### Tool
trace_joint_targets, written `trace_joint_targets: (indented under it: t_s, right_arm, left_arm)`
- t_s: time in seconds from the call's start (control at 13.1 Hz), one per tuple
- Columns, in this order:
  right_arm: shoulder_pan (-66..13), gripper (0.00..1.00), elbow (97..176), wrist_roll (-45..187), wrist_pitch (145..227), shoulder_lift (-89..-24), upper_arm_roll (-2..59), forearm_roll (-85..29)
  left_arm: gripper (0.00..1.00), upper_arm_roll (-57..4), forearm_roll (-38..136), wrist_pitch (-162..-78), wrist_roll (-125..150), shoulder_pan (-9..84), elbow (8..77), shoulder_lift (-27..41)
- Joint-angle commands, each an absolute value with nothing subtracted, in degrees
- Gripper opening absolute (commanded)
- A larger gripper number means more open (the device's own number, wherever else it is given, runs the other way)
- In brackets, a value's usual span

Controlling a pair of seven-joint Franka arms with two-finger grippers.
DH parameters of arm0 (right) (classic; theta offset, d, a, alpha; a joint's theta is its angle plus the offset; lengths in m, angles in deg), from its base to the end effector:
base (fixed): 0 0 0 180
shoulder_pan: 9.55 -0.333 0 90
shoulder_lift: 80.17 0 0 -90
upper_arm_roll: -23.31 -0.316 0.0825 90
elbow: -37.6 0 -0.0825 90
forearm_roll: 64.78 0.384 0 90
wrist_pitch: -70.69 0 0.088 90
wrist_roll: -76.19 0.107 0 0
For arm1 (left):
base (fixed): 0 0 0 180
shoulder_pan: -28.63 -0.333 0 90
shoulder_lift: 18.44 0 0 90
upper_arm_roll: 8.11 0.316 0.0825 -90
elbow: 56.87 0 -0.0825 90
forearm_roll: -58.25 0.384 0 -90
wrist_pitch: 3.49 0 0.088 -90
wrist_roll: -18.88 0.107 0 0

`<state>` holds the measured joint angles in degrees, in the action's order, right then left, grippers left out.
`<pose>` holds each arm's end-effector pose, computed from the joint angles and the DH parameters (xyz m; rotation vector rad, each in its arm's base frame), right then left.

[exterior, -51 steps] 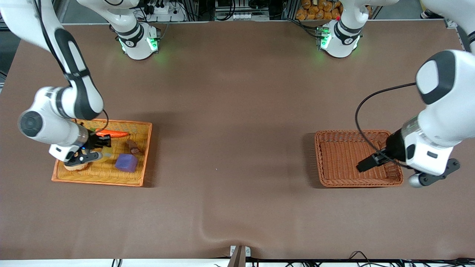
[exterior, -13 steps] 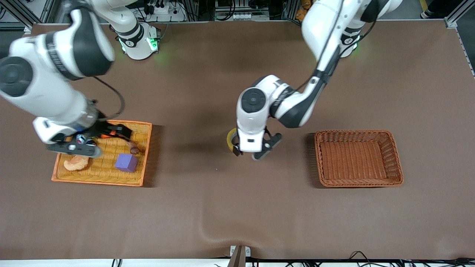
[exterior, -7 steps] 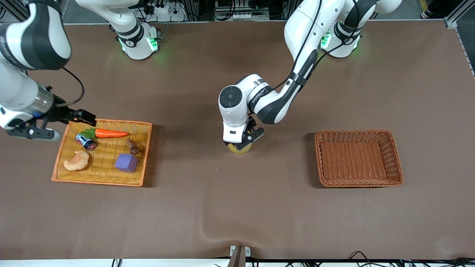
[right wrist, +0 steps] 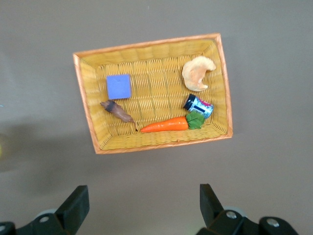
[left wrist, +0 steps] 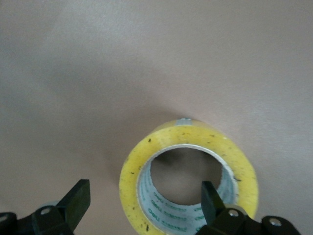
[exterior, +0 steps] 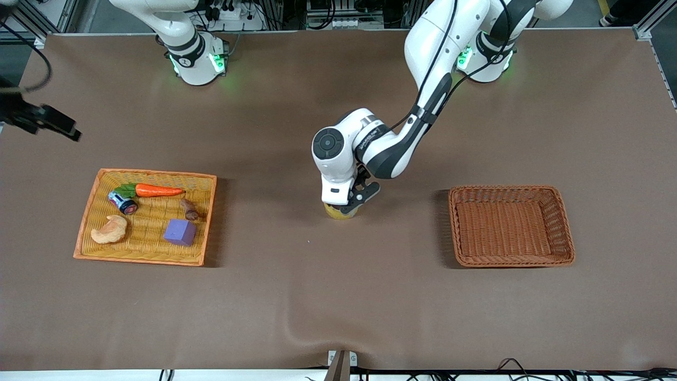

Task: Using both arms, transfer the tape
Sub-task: 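Grasp the tape with the left gripper while the right gripper withdraws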

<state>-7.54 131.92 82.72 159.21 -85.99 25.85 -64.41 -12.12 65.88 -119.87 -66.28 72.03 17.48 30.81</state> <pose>0.5181 -0.0418 0.6412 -3.1161 0.3016 -0.0001 0.5100 -0.5265 0.2168 -2.8639 -0.9067 -0.0094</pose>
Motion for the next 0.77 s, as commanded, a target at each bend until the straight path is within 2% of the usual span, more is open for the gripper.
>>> trace_joint_targets:
  t_s: [0.0,0.08,0.15,0.23,0.69]
  right_arm:
    - [-6.3,1.00,122.6,83.2,154.3,-82.6,24.7,-63.6]
    - [-6.4,1.00,120.3,83.2,152.6,-81.2,24.7,-63.9]
    - [-6.6,1.00,117.0,83.2,150.1,-79.2,24.6,-64.1]
    - [-6.5,1.00,114.6,83.1,148.7,-77.9,24.5,-64.1]
    - [-6.0,1.00,114.5,83.3,149.4,-77.6,24.6,-63.9]
  left_arm:
    - [1.00,-12.0,67.2,-119.2,-66.1,72.3,18.0,31.6]
    - [1.00,-12.0,67.1,-119.2,-66.9,72.5,18.0,31.9]
    - [0.22,-11.9,66.5,-119.2,-68.9,72.9,17.9,32.1]
    - [0.00,-11.8,67.4,-119.2,-69.8,73.2,18.1,32.0]
    - [0.00,-11.4,69.0,-119.0,-70.5,73.0,17.5,30.3]
